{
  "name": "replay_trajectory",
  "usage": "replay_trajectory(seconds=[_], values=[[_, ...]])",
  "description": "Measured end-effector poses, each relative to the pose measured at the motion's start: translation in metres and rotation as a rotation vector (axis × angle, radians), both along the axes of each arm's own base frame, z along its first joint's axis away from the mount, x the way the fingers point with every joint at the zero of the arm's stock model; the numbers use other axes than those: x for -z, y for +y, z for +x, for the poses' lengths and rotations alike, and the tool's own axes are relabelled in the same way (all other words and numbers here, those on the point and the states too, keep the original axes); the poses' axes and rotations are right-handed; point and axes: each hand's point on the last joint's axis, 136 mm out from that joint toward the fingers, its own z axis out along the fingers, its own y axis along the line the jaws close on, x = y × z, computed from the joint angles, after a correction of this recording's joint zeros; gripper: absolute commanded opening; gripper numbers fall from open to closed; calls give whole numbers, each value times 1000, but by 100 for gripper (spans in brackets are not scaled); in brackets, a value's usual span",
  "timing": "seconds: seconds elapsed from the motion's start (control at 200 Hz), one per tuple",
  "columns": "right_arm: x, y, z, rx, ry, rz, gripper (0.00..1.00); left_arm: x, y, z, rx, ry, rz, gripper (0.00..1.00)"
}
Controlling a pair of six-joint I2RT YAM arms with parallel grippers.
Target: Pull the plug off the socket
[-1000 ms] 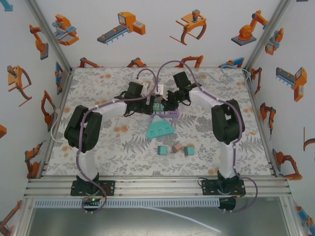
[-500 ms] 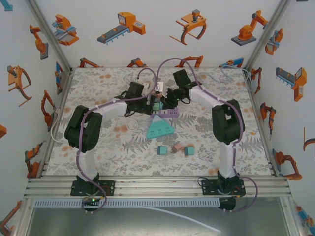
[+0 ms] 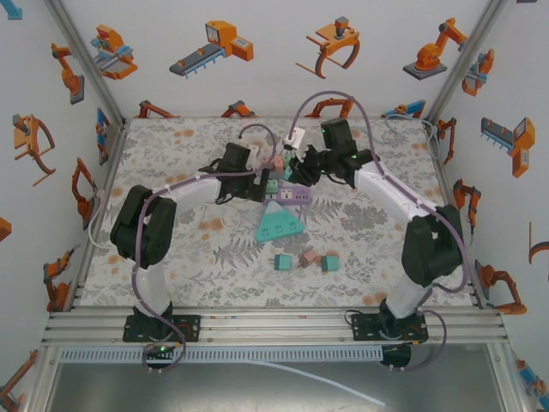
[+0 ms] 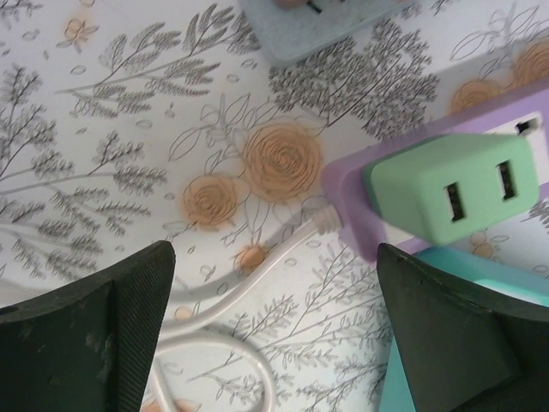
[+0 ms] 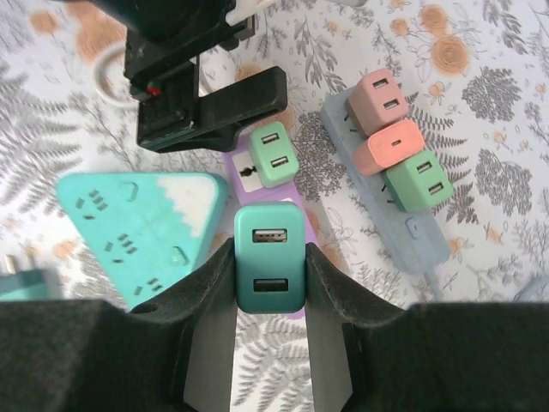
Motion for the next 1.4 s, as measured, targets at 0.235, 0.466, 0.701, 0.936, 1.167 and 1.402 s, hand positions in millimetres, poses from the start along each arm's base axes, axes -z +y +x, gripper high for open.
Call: replay_trajectory(seconds=[0.235,0.466,0.701,0.936,1.167,1.402], values=[[-27,-36,-36,267,129,147,21,-40,6,-9,1,-50,-32,98],[-18,-82,-66,536,321,301,23,-115,11,-44,23,-156,-172,97],[35,-120,-89,750,523,400,23,-149,-11,-125,208,-228,-293,97],[102,-136,-113,876,719,483,23,-161,-33,-202,443,-276,-359,97],[135,-137,-126,920,829,518,24,-153,-37,-251,610,-268,-392,97],[155,-135,-121,945,887,494,31,-143,-33,-259,624,-252,-389,97]])
